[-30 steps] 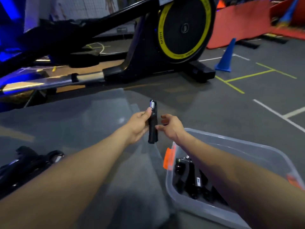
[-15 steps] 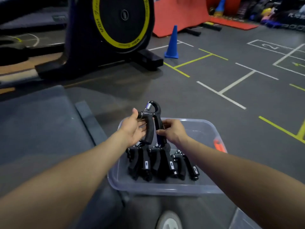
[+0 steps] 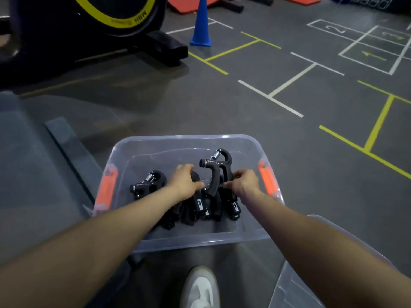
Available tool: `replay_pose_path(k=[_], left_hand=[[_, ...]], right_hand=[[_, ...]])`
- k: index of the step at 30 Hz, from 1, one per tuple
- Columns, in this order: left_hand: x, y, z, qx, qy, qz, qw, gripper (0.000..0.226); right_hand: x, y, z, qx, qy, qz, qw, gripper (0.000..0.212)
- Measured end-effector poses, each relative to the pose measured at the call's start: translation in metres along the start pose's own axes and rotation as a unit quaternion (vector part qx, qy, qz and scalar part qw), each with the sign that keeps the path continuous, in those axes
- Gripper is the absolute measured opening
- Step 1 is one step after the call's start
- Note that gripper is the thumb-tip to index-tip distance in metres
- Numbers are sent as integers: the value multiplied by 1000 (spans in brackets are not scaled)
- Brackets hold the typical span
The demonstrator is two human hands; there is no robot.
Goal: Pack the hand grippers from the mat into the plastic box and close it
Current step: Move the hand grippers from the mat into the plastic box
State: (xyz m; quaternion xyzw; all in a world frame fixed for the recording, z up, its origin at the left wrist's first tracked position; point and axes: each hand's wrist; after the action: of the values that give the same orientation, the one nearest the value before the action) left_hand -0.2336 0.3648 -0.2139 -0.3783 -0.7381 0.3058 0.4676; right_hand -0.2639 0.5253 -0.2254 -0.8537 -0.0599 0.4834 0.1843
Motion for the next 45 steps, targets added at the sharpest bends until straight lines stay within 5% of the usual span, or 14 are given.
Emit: replay_pose_path(k=[11,29,45], left_hand=[[-2,46,24,-42,66,185,980,89],[-9,49,29,-47,77,169,982,90],[-13,17,19,-33,76,158,984,79]], right_hand=[[37,4,33,-8,50,-33,998,29],[47,13,36,1,24,18,1000,44],[20,16,17,-33,-46,-53,997,42]])
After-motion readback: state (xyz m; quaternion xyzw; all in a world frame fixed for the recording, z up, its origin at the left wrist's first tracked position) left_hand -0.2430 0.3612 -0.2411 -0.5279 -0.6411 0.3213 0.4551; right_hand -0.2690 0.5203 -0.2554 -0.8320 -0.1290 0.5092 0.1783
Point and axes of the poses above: each hand's wrist, its own z-axis towards the middle knuckle, its own y-axis out of the palm, x = y × z, and after that the axes turned 15 degrees about z, right-handed
